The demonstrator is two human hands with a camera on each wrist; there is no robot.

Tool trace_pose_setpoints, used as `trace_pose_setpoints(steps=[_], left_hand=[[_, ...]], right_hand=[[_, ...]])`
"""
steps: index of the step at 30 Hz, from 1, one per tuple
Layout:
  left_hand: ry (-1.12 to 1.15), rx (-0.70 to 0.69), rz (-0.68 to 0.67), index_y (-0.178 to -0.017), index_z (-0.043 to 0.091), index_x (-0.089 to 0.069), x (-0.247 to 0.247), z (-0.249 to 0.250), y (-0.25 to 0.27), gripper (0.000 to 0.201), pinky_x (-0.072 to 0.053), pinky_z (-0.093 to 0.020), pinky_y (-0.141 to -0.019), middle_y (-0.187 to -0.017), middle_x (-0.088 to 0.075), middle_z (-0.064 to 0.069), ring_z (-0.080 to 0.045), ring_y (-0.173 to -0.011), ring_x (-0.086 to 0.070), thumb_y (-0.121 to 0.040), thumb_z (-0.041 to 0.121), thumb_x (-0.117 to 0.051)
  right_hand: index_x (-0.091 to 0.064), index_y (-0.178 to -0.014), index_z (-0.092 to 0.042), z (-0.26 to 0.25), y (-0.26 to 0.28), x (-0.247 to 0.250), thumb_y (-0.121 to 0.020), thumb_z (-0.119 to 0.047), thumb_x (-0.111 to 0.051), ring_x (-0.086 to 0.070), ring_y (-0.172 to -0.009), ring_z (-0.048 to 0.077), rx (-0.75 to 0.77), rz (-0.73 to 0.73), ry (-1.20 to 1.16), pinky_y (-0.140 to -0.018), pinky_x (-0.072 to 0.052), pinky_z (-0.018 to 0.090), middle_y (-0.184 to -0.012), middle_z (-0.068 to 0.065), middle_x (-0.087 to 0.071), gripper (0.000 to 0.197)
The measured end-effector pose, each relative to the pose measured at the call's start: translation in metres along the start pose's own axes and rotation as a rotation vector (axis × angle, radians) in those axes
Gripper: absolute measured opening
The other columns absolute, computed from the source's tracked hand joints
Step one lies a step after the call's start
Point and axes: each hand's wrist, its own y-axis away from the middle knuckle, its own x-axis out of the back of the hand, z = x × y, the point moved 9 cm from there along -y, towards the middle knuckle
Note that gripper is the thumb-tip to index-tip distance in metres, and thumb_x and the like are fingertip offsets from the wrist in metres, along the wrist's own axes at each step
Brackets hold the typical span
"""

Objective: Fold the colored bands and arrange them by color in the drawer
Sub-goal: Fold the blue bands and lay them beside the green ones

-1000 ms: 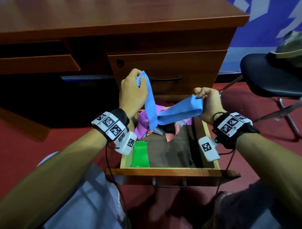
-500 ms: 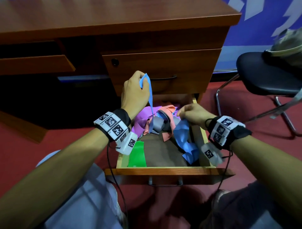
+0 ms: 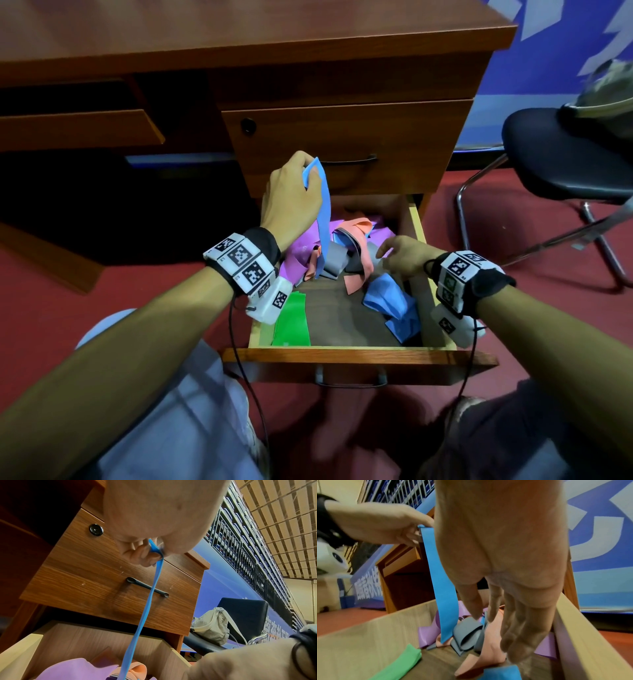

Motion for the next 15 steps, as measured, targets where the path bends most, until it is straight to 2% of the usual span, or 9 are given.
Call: trace_pose_setpoints(steps=[4,6,7,9,11,12,14,15], left_hand=[[-0.009,0.004,-0.018,-0.099,0.019,-0.059,-0.001,0.001,0.003,0.013,-0.054,-0.042,-0.055,-0.077,-0.063,0.000,-0.020,-0.066,-0.062,-0.102,0.023,-0.046],[-0.005,0.004,-0.037,-0.098,0.019,-0.059,-0.002,0.001,0.004,0.013,-0.052,-0.040,-0.056,-0.078,-0.063,-0.001,-0.019,-0.065,-0.060,-0.101,0.021,-0.046],[-0.004,0.003,-0.045,-0.098,0.020,-0.058,-0.003,0.001,0.005,0.013,-0.052,-0.040,-0.056,-0.078,-0.063,-0.001,-0.020,-0.066,-0.060,-0.101,0.021,-0.046],[-0.015,0.004,-0.055,-0.097,0.022,-0.056,-0.004,-0.001,0.006,0.011,-0.054,-0.043,-0.056,-0.077,-0.062,0.000,-0.020,-0.067,-0.061,-0.100,0.022,-0.045],[-0.022,0.013,-0.065,-0.096,0.024,-0.055,-0.006,-0.004,0.006,0.011,-0.054,-0.045,-0.056,-0.076,-0.062,0.000,-0.022,-0.066,-0.062,-0.099,0.023,-0.045],[-0.025,0.018,-0.072,-0.096,0.024,-0.055,-0.006,-0.006,0.005,0.010,-0.054,-0.045,-0.056,-0.076,-0.062,0.000,-0.023,-0.066,-0.061,-0.099,0.023,-0.045],[-0.030,0.021,-0.084,-0.095,0.024,-0.054,-0.007,-0.007,0.005,0.010,-0.052,-0.044,-0.055,-0.076,-0.061,-0.001,-0.024,-0.065,-0.060,-0.099,0.023,-0.045],[-0.032,0.019,-0.087,-0.095,0.024,-0.054,-0.007,-0.007,0.005,0.010,-0.051,-0.042,-0.055,-0.076,-0.061,-0.001,-0.025,-0.065,-0.060,-0.099,0.023,-0.045]], right_hand=[[-0.061,-0.120,0.000,0.005,0.002,-0.021,-0.090,-0.007,-0.053,-0.053,-0.052,0.026,-0.098,-0.108,0.212,-0.050,-0.046,0.029,-0.066,0.014,-0.057,0.032],[-0.061,-0.120,0.002,0.005,0.000,-0.031,-0.094,-0.007,-0.054,-0.049,-0.050,0.018,-0.097,-0.166,0.322,-0.040,-0.041,0.021,-0.066,0.008,-0.053,0.028],[-0.061,-0.114,0.000,0.004,-0.002,-0.034,-0.094,-0.008,-0.057,-0.049,-0.054,0.015,-0.077,-0.183,0.378,-0.039,-0.041,0.018,-0.070,0.006,-0.053,0.022],[-0.061,-0.096,-0.011,0.007,-0.008,-0.039,-0.090,-0.016,-0.069,-0.055,-0.065,0.013,-0.061,-0.186,0.463,-0.047,-0.043,0.017,-0.079,0.003,-0.062,0.011],[-0.058,-0.076,-0.010,0.010,-0.003,-0.043,-0.088,-0.019,-0.073,-0.057,-0.059,0.010,-0.110,-0.213,0.507,-0.047,-0.042,0.016,-0.067,-0.001,-0.062,0.022],[-0.056,-0.073,-0.009,0.012,0.001,-0.044,-0.088,-0.023,-0.074,-0.056,-0.062,0.011,-0.148,-0.220,0.583,-0.047,-0.041,0.017,-0.067,-0.001,-0.057,0.027],[-0.058,-0.078,-0.011,0.015,0.003,-0.046,-0.086,-0.035,-0.076,-0.053,-0.078,0.015,-0.170,-0.226,0.701,-0.055,-0.042,0.023,-0.078,-0.002,-0.050,0.031],[-0.056,-0.075,-0.013,0.016,0.006,-0.048,-0.085,-0.037,-0.077,-0.053,-0.076,0.016,-0.162,-0.243,0.734,-0.058,-0.043,0.025,-0.077,-0.002,-0.050,0.033]])
